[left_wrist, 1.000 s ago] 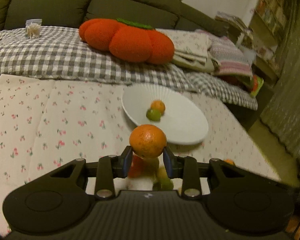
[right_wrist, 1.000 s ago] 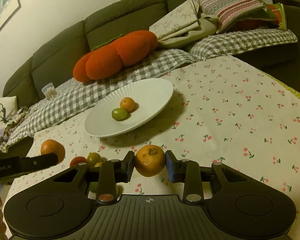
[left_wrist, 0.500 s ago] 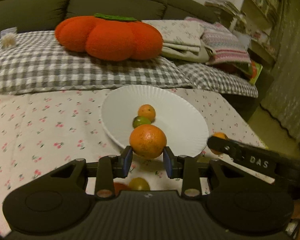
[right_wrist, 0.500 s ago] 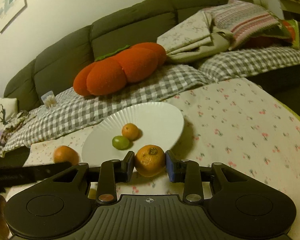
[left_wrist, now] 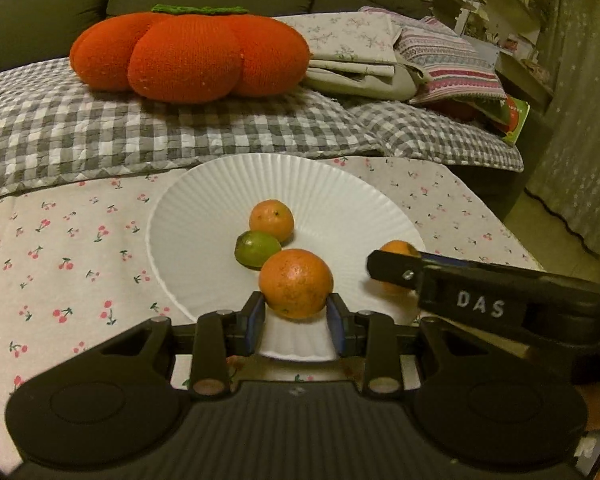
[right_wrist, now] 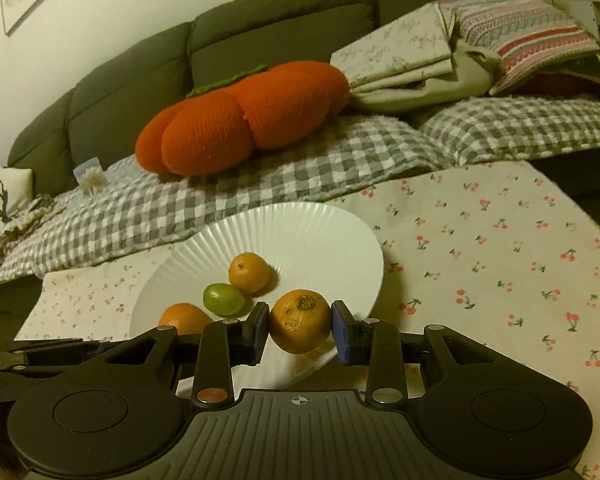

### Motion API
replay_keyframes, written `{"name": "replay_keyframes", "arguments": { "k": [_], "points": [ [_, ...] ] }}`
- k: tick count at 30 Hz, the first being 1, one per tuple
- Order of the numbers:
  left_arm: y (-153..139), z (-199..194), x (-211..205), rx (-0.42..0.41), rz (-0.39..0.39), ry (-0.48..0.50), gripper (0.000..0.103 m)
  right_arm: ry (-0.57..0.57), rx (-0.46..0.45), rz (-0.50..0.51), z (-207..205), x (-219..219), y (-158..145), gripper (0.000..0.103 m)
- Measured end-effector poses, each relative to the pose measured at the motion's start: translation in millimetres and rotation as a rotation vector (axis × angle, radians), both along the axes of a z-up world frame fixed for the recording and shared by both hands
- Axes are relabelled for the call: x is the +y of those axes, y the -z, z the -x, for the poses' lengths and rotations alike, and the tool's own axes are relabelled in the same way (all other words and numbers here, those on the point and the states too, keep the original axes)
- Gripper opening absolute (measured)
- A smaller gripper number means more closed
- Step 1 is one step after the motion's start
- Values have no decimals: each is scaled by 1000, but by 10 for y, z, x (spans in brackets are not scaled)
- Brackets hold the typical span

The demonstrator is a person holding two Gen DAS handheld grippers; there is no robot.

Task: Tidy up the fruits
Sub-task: 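Carry both tangerines to the white plate and release them, then return both grippers to the fruits and close the left on the red tomato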

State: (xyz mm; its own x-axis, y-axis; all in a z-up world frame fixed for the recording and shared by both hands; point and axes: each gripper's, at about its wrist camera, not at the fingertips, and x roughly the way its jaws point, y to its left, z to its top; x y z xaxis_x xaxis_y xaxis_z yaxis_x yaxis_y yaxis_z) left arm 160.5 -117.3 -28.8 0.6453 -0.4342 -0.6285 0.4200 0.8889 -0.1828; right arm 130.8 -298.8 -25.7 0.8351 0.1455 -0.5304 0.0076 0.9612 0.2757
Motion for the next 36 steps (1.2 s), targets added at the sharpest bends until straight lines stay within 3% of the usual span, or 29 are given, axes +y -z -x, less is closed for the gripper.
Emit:
{"name": "replay_keyframes", "arguments": {
  "k": [3, 5, 7, 9, 14, 19, 25, 31, 34, 36],
  "points": [
    [0, -14, 27, -4, 13, -10, 33, 7, 0, -2, -32, 29, 14, 34],
    [-22, -8, 45, -8, 24, -7, 41, 23, -1, -19, -32, 18, 8, 35],
    [-49, -10, 67, -18, 27, -9, 44, 52, -26, -36, 5, -16, -15, 52],
    [-68, -15, 112, -13, 37, -21, 43, 54, -38, -55, 29, -43, -50, 57],
    [-150, -8, 319, 4, 70, -61, 43, 99, -65, -83, 172, -125, -106, 57],
    [-262, 4, 585, 25, 95, -124, 48, 134, -19, -159, 271, -245, -79, 59],
    [-407, 19, 783, 67, 52, -182, 56, 75, 27, -97, 287, -13, -308, 65],
    [-672, 119, 796, 98, -77, -178, 68, -5, 129, 52, 102, 352, -690, 70],
    [-739, 203, 856, 134, -65, -191, 68, -50, 170, 61, 44, 451, -858, 80],
    [-766, 267, 874, 158, -77, -199, 69, -66, 196, 68, 30, 475, -929, 80]
  ]
}}
